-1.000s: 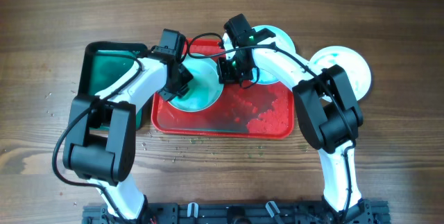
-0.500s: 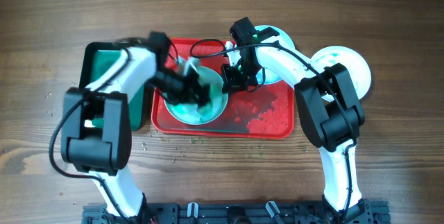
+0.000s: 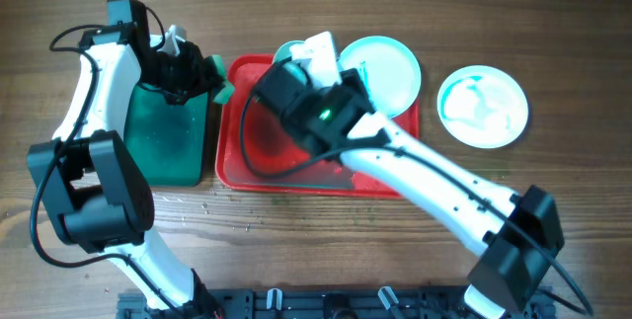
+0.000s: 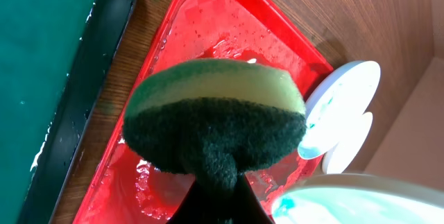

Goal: Clean dirty plates on tray and stack at the side
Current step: 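Lift the plate with the right gripper and stack it on the first plate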

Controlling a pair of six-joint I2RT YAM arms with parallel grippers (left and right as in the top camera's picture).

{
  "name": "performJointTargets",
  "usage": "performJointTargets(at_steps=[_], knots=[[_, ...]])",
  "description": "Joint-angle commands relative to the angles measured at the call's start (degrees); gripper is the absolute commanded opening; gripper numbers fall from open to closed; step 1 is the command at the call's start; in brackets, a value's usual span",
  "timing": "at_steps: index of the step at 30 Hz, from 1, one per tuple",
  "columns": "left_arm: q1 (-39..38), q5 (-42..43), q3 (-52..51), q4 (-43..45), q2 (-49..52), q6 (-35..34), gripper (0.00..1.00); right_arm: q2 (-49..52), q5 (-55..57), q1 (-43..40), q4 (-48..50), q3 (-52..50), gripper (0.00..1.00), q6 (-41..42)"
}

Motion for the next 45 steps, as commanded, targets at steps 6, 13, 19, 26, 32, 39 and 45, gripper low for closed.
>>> performJointTargets(at_steps=[6,13,19,26,32,39,45], knots=[[-0.1,-0.5,-0.2,2.4,0.1,-2.4,0.04,0.0,34.4,8.8,0.0,0.2,0.04,3.9],[-0.3,-0.7,-0.2,1.9,0.1,-2.4,0.04,0.0,29.6,9.4,0.1,0.2,0.04,4.0],[-4.8,-4.7,-0.2,2.1,0.1,-2.5,0.04,-1.0,-5.1,0.8,-0.6,0.2,0.04,-2.5],[-10.8,-6.9,-0.2,3.7,0.1,-4.0,0.04,-12.1,-44.4,-38.3,-3.1,0.2,0.04,-3.5],[-13.6,-10.8,-0.2,3.7,0.1,-6.7,0.04,-7.5,-44.2,-63.8,-2.5,-5.8,0.04,1.3],[-13.6,-10.8,-0.2,3.9,0.1,-6.7,0.04,-1.8,-43.0,-68.3,6.3,-18.9,0.04,4.0],[-13.6,-10.9,-0.2,4.2,0.1,-6.7,0.04,-1.4,-61.5,-67.3,7.9,-18.0,0.66,-6.3]])
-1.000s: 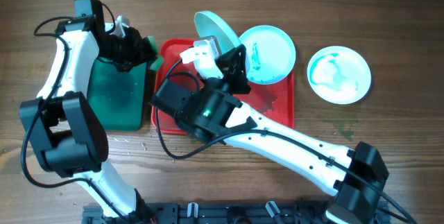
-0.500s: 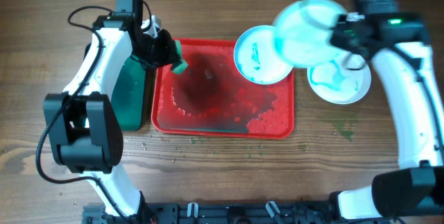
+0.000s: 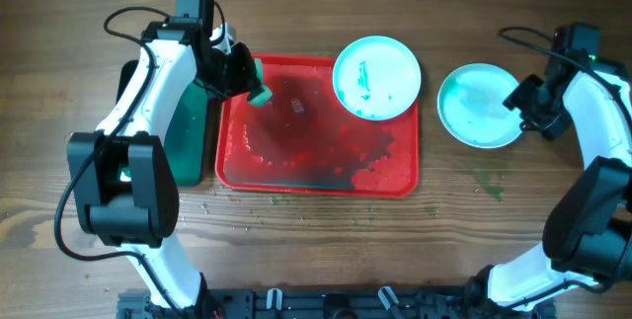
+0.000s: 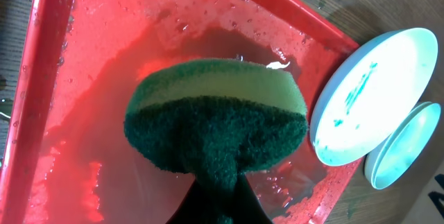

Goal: Clean dirty plates on tray and stack at the side
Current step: 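Lift the plate with the right gripper and stack it on the first plate, then drag the last plate onto the tray center with the right gripper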

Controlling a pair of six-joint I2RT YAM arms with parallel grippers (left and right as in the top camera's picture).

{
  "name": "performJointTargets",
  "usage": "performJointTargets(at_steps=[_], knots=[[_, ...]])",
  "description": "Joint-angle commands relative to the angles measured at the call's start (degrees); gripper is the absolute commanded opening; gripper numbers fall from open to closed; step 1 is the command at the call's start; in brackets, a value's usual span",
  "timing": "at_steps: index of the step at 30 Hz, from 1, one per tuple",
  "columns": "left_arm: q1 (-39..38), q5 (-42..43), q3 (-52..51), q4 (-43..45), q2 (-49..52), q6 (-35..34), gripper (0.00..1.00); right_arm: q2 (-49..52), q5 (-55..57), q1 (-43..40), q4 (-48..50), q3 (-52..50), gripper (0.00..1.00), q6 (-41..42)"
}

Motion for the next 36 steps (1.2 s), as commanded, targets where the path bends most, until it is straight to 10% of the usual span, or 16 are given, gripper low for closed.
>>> performJointTargets(at_steps=[1,8,13,20,22,30,32,36], knots=[[0.0,-0.6,-0.1,0.4,0.1,-1.0,0.04,0.8,-18.1,2.6,1.4,2.4,0.68,-10.5],[-0.1,-2.3,-0.1,0.3,0.1,-1.0,0.04,2.8,-14.8,21.2,9.3,3.8,0.63,-8.8],[-0.3,-2.4,-0.1,-0.3,0.1,-1.4,0.04,7.8,-10.9,26.7,6.2,2.2,0.32,-0.4],[-0.3,-3.7,-0.1,-0.3,0.1,-2.5,0.04,12.0,-12.7,26.9,8.2,2.1,0.24,-5.3],[-0.3,-4.6,-0.1,-0.3,0.1,-2.5,0.04,12.4,-15.0,27.5,8.9,2.1,0.04,-10.2],[-0.4,-4.6,-0.1,-0.3,0.1,-2.5,0.04,12.6,-18.1,39.2,-1.0,3.5,0.06,-25.5],[-0.4,-4.6,-0.1,-0.3,0.1,-2.5,0.04,12.6,-13.0,41.4,-2.4,5.4,0.57,-26.2],[-0.4,-4.6,-0.1,-0.1,0.1,-2.5,0.04,12.6,-12.8,41.4,2.4,10.8,0.66,-36.7]])
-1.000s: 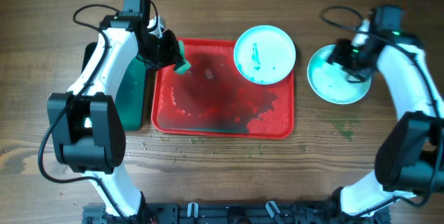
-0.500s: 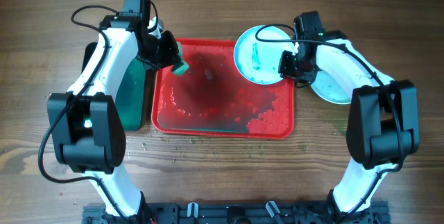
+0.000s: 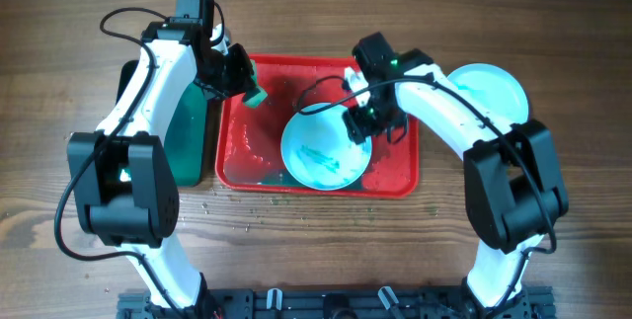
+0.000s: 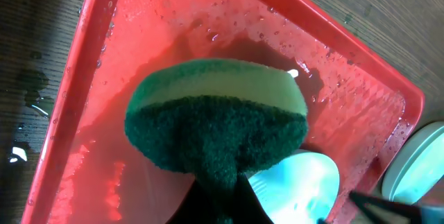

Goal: Clean dirty plates on tray and stack at the side
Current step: 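Drag the last plate onto the tray center with the right gripper, then scrub the last plate with the sponge in the left gripper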

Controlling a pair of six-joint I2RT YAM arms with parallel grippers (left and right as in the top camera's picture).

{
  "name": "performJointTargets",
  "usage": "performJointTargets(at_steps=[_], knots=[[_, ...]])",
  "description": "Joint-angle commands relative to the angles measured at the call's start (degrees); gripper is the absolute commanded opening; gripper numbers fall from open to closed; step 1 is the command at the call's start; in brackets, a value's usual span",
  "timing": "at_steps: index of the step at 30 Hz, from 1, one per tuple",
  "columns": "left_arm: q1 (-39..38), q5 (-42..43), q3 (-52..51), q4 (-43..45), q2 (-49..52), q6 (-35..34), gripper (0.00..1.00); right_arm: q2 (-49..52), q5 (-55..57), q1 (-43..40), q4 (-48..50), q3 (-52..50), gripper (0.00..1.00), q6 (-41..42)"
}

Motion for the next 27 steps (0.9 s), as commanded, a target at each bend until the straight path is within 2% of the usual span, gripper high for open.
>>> performJointTargets(at_steps=[1,5,7,10,12,15,17,19,21,23,25,26,27], knots=[[-0.4,-0.3,-0.1,0.4,0.1,-0.8,0.04,1.2,0.1,-0.3,5.5,3.8,0.64,-9.6],[-0.4,-0.3,-0.1,0.6,0.1,-0.8,0.04,3.3,-2.4,-0.3,10.1,3.8,0.59,-16.7],[-0.4,-0.3,-0.1,0.6,0.1,-0.8,0.04,5.4,-4.6,-0.3,9.0,3.8,0.47,-16.5],[-0.4,-0.3,-0.1,0.6,0.1,-0.8,0.04,7.7,-5.2,-0.3,7.9,3.5,0.4,-14.6],[-0.4,-0.3,-0.1,0.6,0.1,-0.7,0.04,9.0,-2.8,-0.4,6.8,3.5,0.04,-10.7],[-0.4,-0.4,-0.1,0.5,0.1,-0.7,0.04,8.8,-2.4,-0.4,4.8,4.0,0.04,-5.4],[-0.4,-0.3,-0.1,0.6,0.1,-0.8,0.04,8.8,-3.2,-0.4,-1.4,7.7,0.04,4.8],[-0.4,-0.3,-0.1,0.6,0.1,-0.8,0.04,8.8,-7.5,-0.4,-2.7,9.1,0.04,19.8],[-0.4,-0.3,-0.1,0.5,0.1,-0.8,0.04,8.8,-8.9,-0.1,2.6,7.1,0.04,30.8],[-0.4,-0.3,-0.1,0.5,0.1,-0.8,0.04,8.9,-8.6,1.3,12.2,2.4,0.04,40.0],[-0.4,-0.3,-0.1,-0.1,0.1,-0.8,0.04,8.9,-7.4,2.3,14.3,0.5,0.05,42.2],[-0.4,-0.3,-0.1,-0.1,0.1,-0.8,0.04,8.9,-7.5,2.3,14.5,0.5,0.27,40.7],[-0.4,-0.4,-0.1,-0.1,0.1,-0.8,0.04,8.9,-7.6,2.3,14.5,0.5,0.34,39.0]])
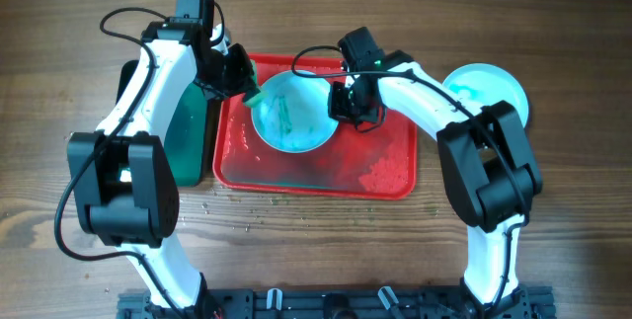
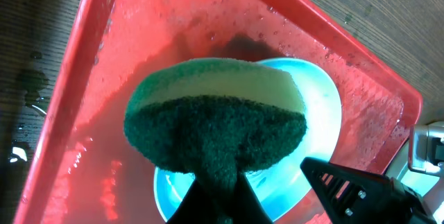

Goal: Clean dirty plates on tray and stack at the side
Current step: 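Scrub the last plate with the sponge in the left gripper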

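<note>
A light blue plate (image 1: 286,117) smeared with green lies in the back left of the wet red tray (image 1: 385,176). My right gripper (image 1: 346,102) is shut on the plate's right rim. My left gripper (image 1: 247,87) is shut on a green and yellow sponge (image 2: 215,113), held just over the plate's left edge. In the left wrist view the plate (image 2: 316,106) shows behind the sponge, with a right finger (image 2: 354,189) at its lower rim. Whether the sponge touches the plate is unclear.
A second light blue plate (image 1: 494,87) lies on the wooden table right of the tray, partly behind my right arm. A dark green tub (image 1: 183,141) of water stands against the tray's left side. Water drops dot the table in front.
The plate has gone from the tray's front middle to its back left, under the sponge. My right gripper moved left with it. The left gripper and sponge stayed put.
First the sponge hung at the tub's edge while my right arm reached over the tray. Then the sponge was over the tray's back left corner and a dirty plate lay at its back right. After that my right gripper had that plate mid-tray, and now by the sponge.
</note>
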Controlling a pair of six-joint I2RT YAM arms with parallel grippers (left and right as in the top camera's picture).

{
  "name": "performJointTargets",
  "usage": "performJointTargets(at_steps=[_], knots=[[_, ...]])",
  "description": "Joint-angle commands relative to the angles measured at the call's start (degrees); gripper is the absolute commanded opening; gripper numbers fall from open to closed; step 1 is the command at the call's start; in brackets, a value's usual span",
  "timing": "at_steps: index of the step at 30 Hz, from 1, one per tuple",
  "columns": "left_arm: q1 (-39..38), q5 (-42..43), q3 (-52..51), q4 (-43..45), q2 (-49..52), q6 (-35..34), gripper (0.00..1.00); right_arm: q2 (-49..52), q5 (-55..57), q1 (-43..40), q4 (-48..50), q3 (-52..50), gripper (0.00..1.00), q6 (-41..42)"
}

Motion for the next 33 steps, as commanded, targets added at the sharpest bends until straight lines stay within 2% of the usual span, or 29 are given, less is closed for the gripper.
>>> performJointTargets(at_steps=[1,3,6,7,9,10,13,16,20,22,23,25,27,30,31,32,33], knots=[[-0.4,-0.3,-0.1,0.0,0.1,-0.8,0.04,0.9,0.3,0.7,0.6,-1.6,0.39,-1.3],[-0.4,-0.4,-0.1,0.0,0.1,-0.7,0.04,0.9,0.8,0.7,3.5,-1.6,0.45,-6.9],[-0.4,-0.9,-0.1,0.0,0.1,-0.7,0.04,0.9,4.3,0.7,6.9,-1.6,0.43,-10.5],[-0.4,-1.1,-0.1,0.0,0.1,-0.7,0.04,1.1,4.5,0.7,8.2,-1.6,0.35,-10.5],[-0.5,-1.2,-0.1,-0.2,0.2,-0.7,0.04,1.8,4.5,0.7,8.4,-1.6,0.09,-8.5],[-0.8,-1.2,-0.2,-0.3,0.2,-0.7,0.04,1.8,4.7,0.7,8.3,-1.6,0.04,-7.6],[-3.5,-5.4,-2.5,1.3,0.4,-0.7,0.04,1.8,4.6,0.7,3.7,-1.6,0.04,-0.4],[-7.5,-13.6,-8.1,6.4,0.8,-0.7,0.04,1.8,4.5,0.7,3.6,-1.6,0.04,-0.1],[-10.9,-15.2,-17.9,22.8,0.9,7.8,0.04,1.8,3.3,0.7,4.0,-1.6,0.04,-1.5],[-12.0,-15.9,-21.3,27.3,1.0,8.6,0.04,1.8,3.1,0.7,4.0,-1.6,0.04,-1.5],[-12.4,-12.9,-21.8,27.3,1.0,10.9,0.04,1.8,2.9,0.7,4.1,-1.6,0.04,-1.6],[-12.8,6.2,-21.8,26.9,1.0,24.1,0.04,1.8,2.0,0.7,4.6,-1.6,0.04,-2.2],[-12.7,14.4,-21.8,27.0,1.0,26.4,0.04,1.8,1.6,0.7,4.8,-1.6,0.04,-2.9],[-12.0,10.1,-21.8,28.2,1.0,24.7,0.04,1.8,1.5,0.7,4.9,-1.6,0.04,-2.9],[-11.3,1.7,-21.8,29.8,1.0,18.1,0.04,1.8,0.7,0.7,5.2,-1.6,0.04,-3.1],[-10.4,-10.6,-21.8,32.9,1.0,7.4,0.04,1.8,0.7,0.7,5.3,-1.6,0.04,-3.1],[-9.8,-17.1,-21.8,35.5,1.0,0.5,0.04,1.8,0.7,0.7,5.3,-1.6,0.04,-3.2]])
